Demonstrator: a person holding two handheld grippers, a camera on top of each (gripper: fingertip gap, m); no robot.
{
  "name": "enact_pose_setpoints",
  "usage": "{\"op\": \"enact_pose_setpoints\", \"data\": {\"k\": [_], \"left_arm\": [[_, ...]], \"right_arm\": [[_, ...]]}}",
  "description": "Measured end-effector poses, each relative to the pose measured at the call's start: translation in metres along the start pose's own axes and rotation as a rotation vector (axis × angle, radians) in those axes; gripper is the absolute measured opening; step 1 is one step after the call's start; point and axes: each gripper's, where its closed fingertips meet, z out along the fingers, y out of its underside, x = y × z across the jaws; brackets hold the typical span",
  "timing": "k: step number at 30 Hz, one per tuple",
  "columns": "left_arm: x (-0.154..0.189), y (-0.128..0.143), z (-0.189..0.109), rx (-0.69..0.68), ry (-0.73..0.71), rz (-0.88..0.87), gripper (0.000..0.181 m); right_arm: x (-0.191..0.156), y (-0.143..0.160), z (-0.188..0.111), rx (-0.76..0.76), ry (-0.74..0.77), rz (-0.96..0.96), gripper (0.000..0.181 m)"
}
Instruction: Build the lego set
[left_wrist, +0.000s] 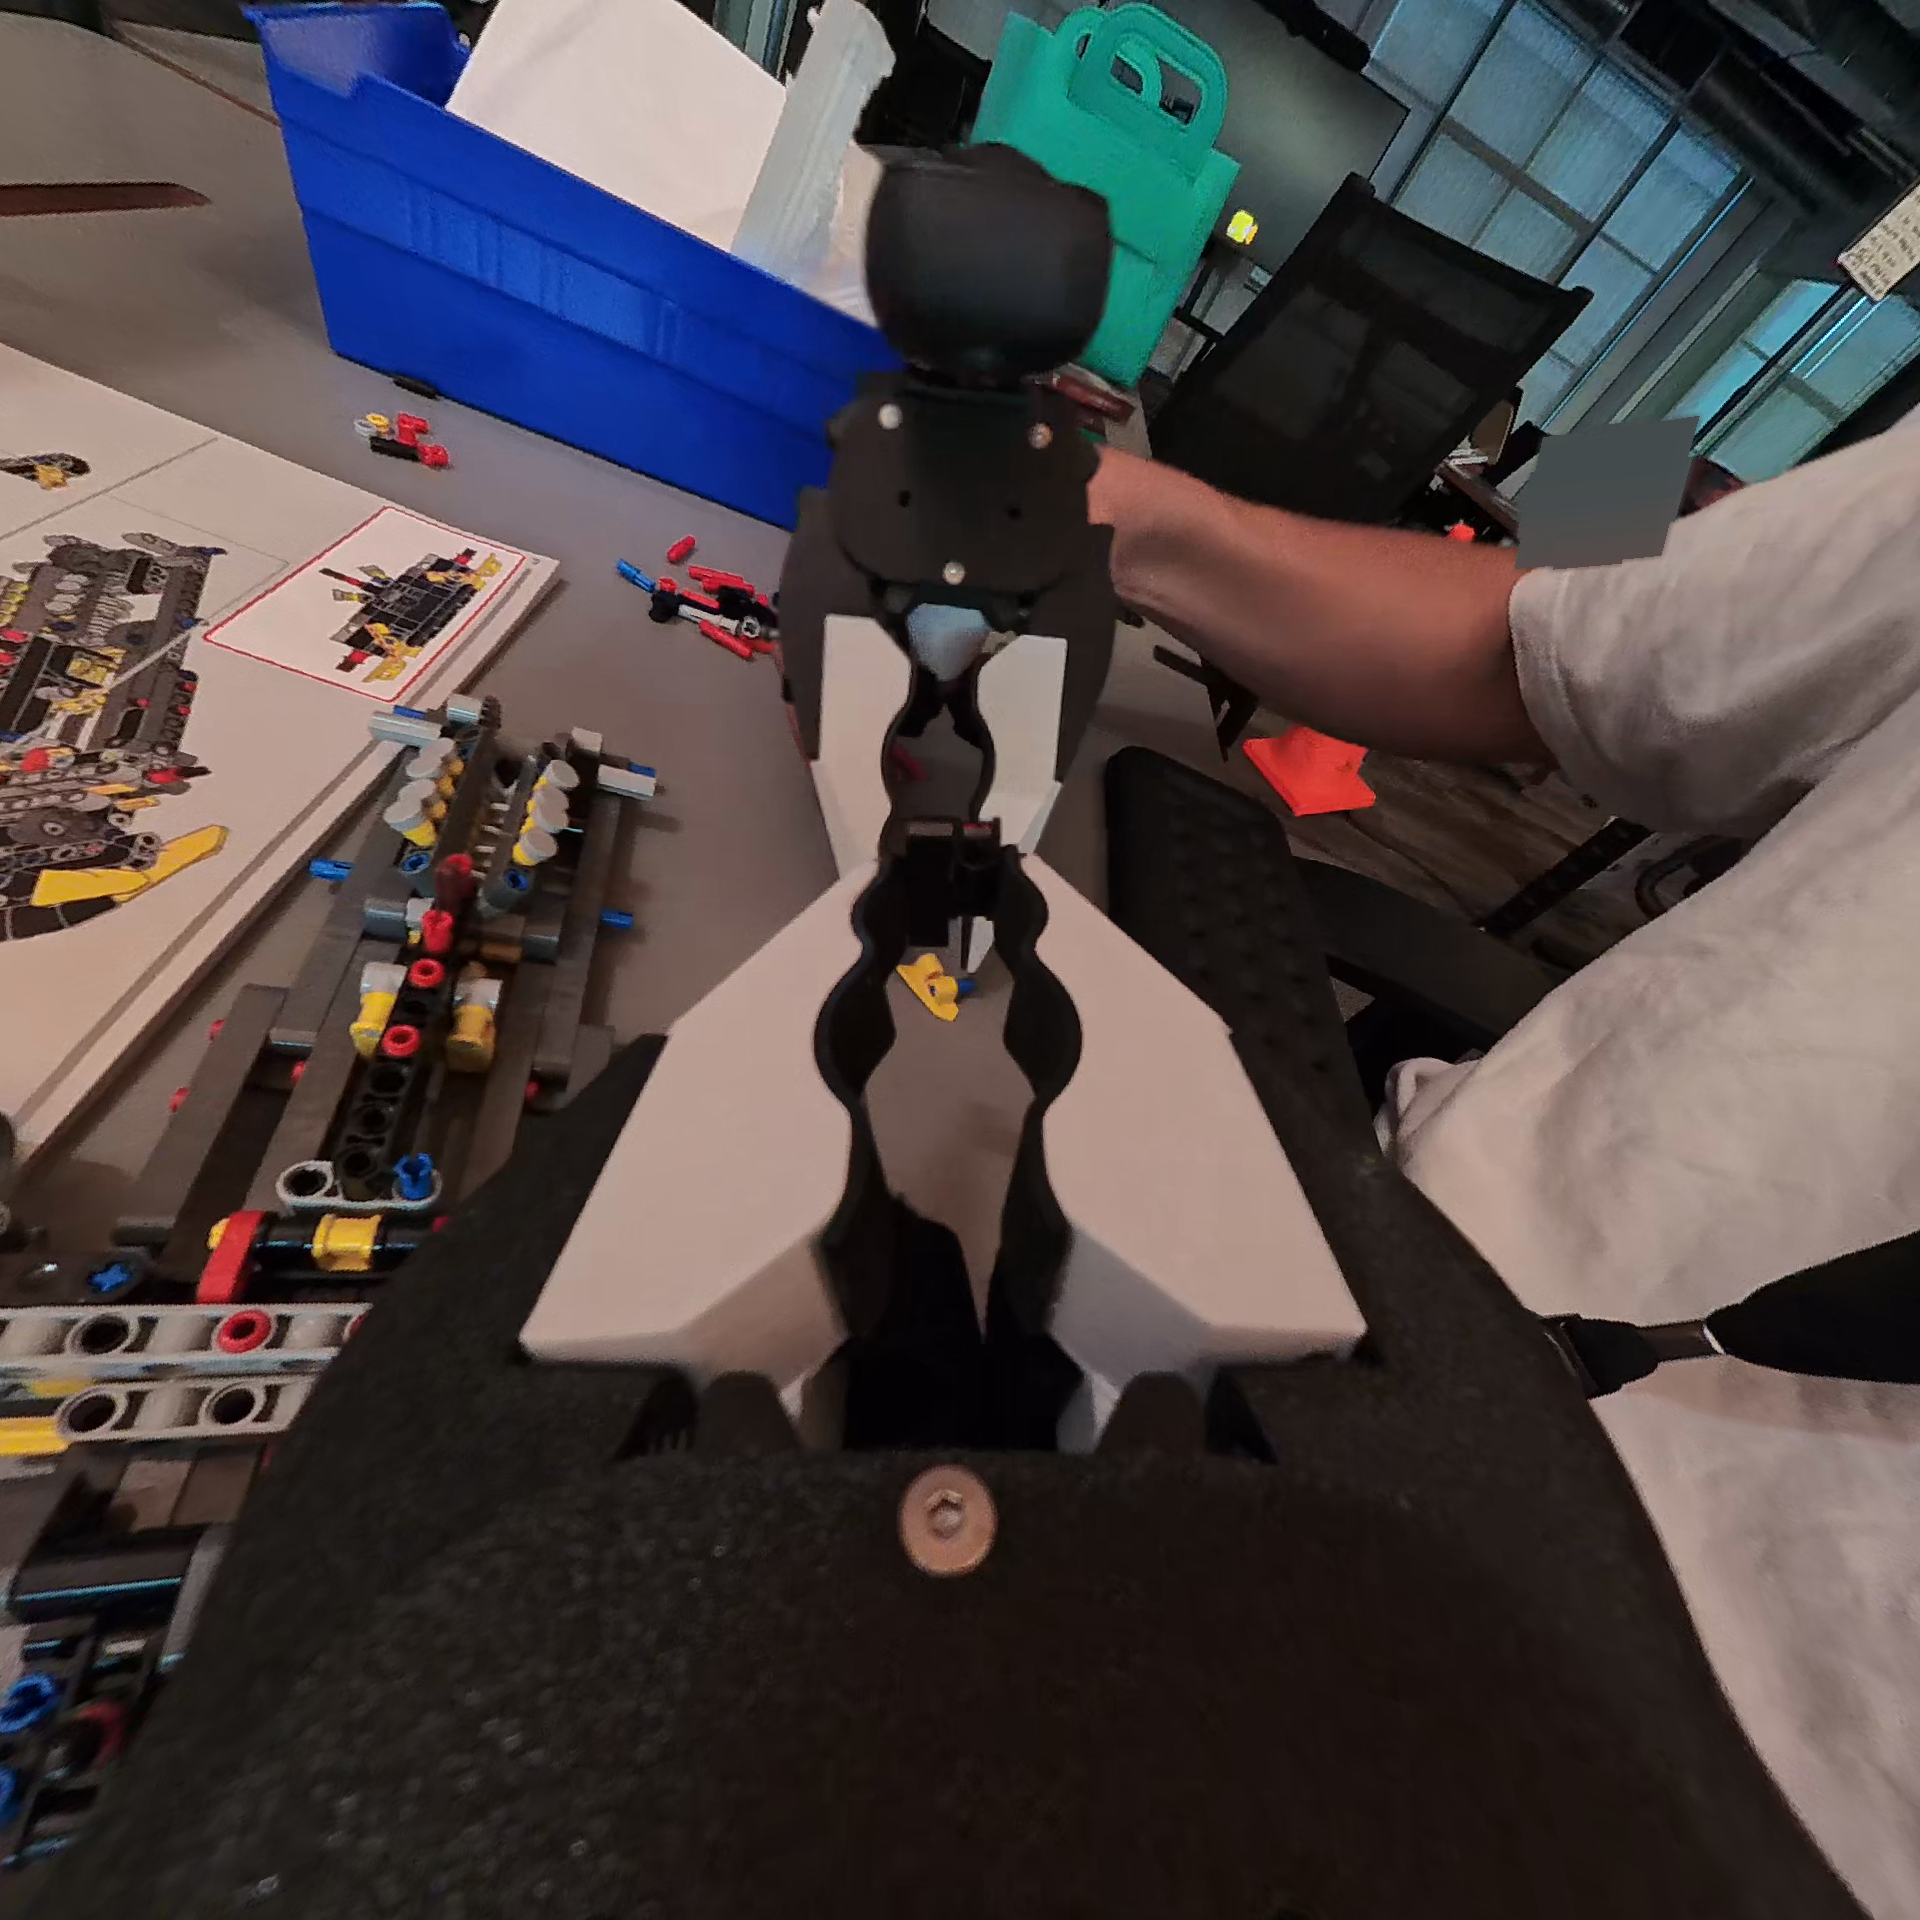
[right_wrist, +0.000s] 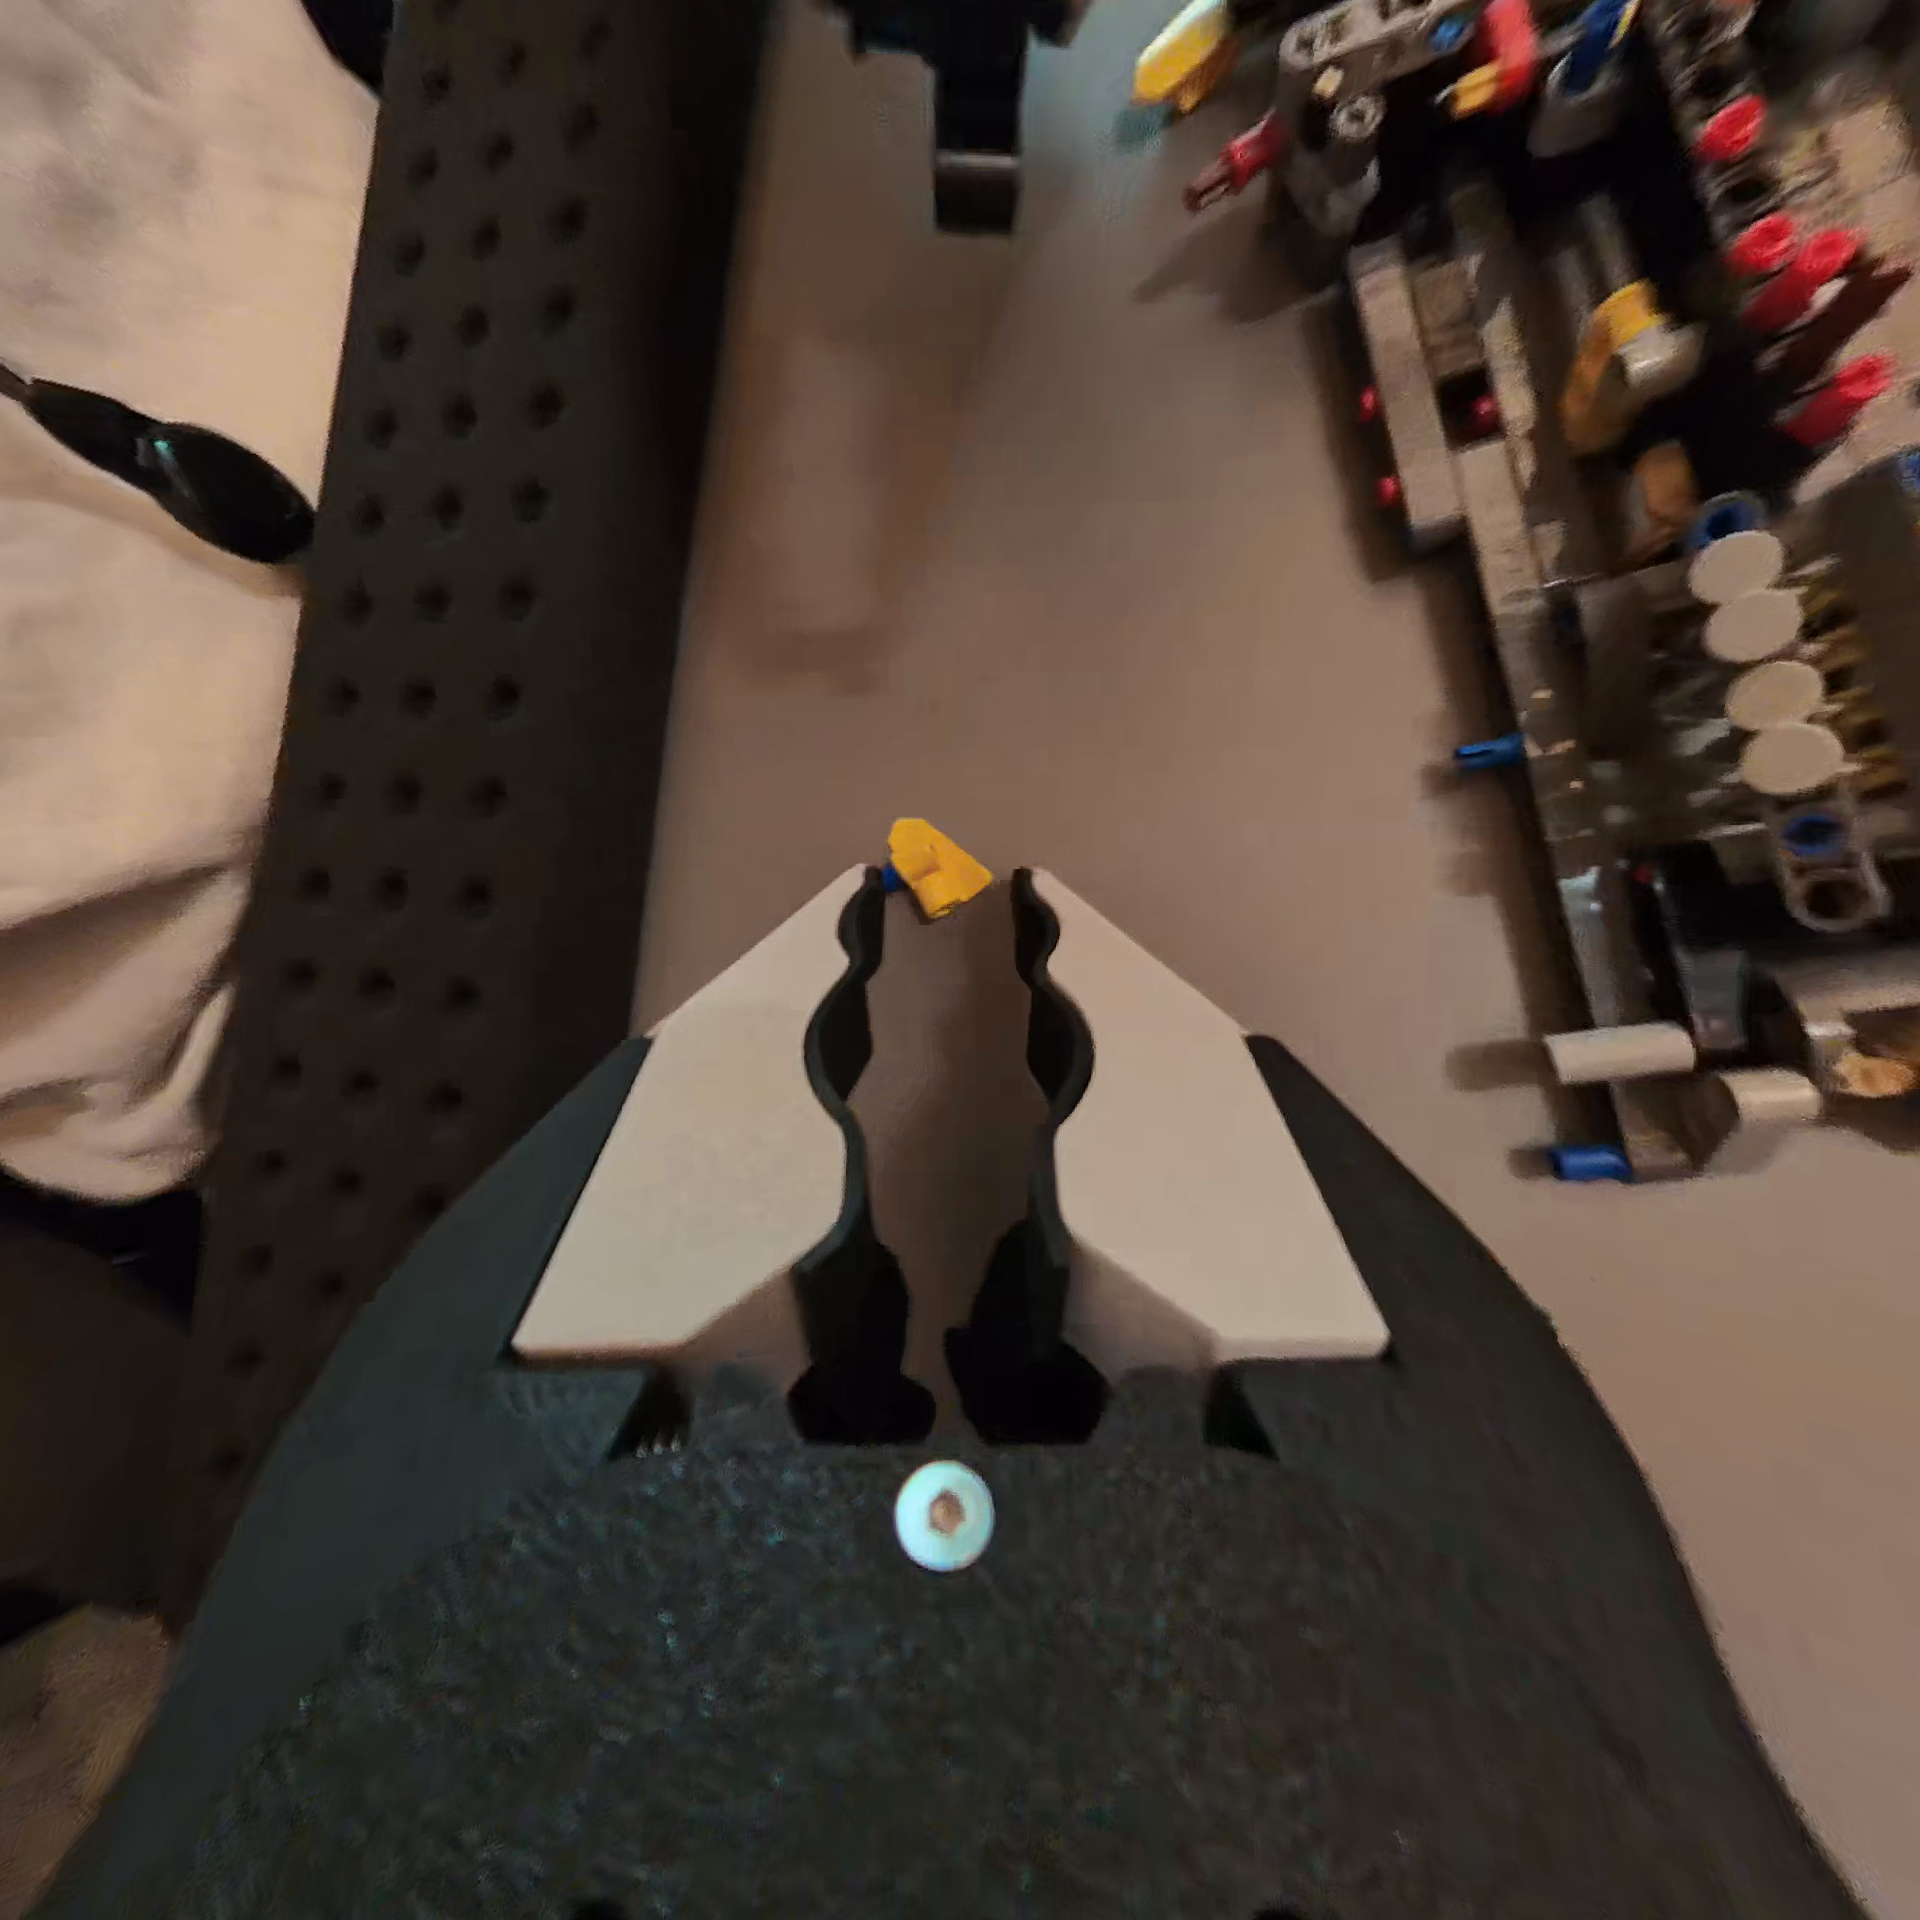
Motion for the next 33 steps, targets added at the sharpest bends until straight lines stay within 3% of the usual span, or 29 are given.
{"op": "enact_pose_setpoints", "data": {"k": [3,10,17,21,24,27,30,33], "left_arm": [[0.0,0.001,0.0,-0.001,0.007,-0.014,0.015],[-0.003,0.005,0.001,-0.018,0.015,-0.035,0.015],[-0.003,0.007,0.002,-0.028,0.021,-0.046,0.015],[-0.003,0.008,0.003,-0.037,0.011,-0.029,0.015],[-0.002,0.01,0.003,-0.046,0.01,-0.026,0.015],[0.001,0.01,0.005,-0.039,0.034,-0.05,0.015],[0.015,-0.004,0.002,0.054,0.152,-0.15,0.015],[0.028,-0.023,-0.007,0.174,0.298,-0.267,0.014]], "right_arm": [[-0.003,-0.003,0.004,-0.033,-0.05,-0.022,0.023],[-0.012,0.0,0.01,-0.195,0.072,-0.175,0.014],[-0.023,0.008,0.006,-0.285,0.249,-0.381,0.007],[-0.014,0.001,0.0,-0.288,0.516,-0.544,0.007],[-0.007,-0.02,-0.014,-0.156,0.752,-0.624,0.007],[-0.008,-0.059,-0.044,0.111,1.002,-0.639,0.007],[-0.013,-0.097,-0.078,0.415,1.222,-0.566,0.007],[-0.011,-0.12,-0.086,0.611,1.244,-0.412,0.007]]}}
